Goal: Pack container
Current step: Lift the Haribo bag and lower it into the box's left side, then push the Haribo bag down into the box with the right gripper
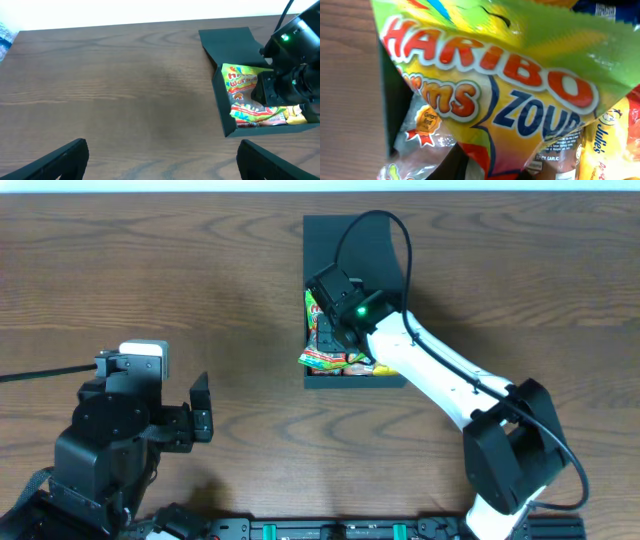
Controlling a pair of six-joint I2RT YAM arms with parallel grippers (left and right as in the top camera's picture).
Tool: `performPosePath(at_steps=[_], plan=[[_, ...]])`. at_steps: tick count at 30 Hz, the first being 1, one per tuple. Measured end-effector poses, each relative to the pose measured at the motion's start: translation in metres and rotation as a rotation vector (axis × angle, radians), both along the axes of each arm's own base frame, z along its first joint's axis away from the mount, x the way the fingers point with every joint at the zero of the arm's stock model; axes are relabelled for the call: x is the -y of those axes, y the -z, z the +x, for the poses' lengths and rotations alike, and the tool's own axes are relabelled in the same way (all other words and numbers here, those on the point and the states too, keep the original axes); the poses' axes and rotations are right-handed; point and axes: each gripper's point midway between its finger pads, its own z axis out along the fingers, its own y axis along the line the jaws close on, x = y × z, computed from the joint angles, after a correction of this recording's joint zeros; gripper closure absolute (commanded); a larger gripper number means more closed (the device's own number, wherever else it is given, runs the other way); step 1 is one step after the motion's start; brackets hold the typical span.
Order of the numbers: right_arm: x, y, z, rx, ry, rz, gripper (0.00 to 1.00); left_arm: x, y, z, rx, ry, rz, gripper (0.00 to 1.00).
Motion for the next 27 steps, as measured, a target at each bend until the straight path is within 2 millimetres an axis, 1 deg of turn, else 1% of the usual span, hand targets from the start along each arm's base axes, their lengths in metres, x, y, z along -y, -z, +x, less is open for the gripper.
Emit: performPosePath(at_steps=[2, 13, 18, 20, 21, 22, 25, 27], plan=[[0.003, 0.002, -0.001, -0.001, 0.003, -0.007, 0.83, 0.000, 0.000, 0.000, 0.000, 0.000, 0.000, 0.05], [0.009, 0.000, 0.002, 0.026, -0.035, -0.049, 0.81, 0.000, 0.000, 0.000, 0.000, 0.000, 0.000, 0.05], [0.020, -0.005, 0.003, 0.040, -0.035, -0.089, 0.80, 0.000, 0.000, 0.000, 0.000, 0.000, 0.000, 0.05], [0.022, -0.006, 0.000, 0.033, -0.037, -0.099, 0.74, 0.000, 0.000, 0.000, 0.000, 0.000, 0.000, 0.05], [0.024, -0.005, -0.001, 0.032, -0.041, -0.105, 0.58, 0.000, 0.000, 0.000, 0.000, 0.000, 0.000, 0.05], [0.025, -0.004, -0.002, 0.030, -0.039, -0.109, 0.53, 0.000, 0.000, 0.000, 0.000, 0.000, 0.000, 0.05], [0.029, 0.000, -0.005, 0.022, -0.043, -0.126, 0.52, 0.000, 0.000, 0.000, 0.000, 0.000, 0.000, 0.05], [0.029, 0.000, -0.004, 0.029, -0.042, -0.125, 0.51, 0.000, 0.000, 0.000, 0.000, 0.000, 0.000, 0.05]])
